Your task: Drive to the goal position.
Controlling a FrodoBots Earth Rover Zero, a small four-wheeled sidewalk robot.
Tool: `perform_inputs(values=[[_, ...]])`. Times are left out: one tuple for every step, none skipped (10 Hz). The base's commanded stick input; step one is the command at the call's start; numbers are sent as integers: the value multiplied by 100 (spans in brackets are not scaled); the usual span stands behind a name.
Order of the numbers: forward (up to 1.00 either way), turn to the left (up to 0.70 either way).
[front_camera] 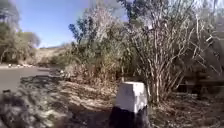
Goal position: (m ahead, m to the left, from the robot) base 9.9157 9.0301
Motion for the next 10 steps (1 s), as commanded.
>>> perform_inputs(values=[[-100,0],[-100,0],[-100,0],[-100,0],[-100,0],[-100,-27],[-100,-27],[-100,-27],[-100,-27],[-100,-27]])
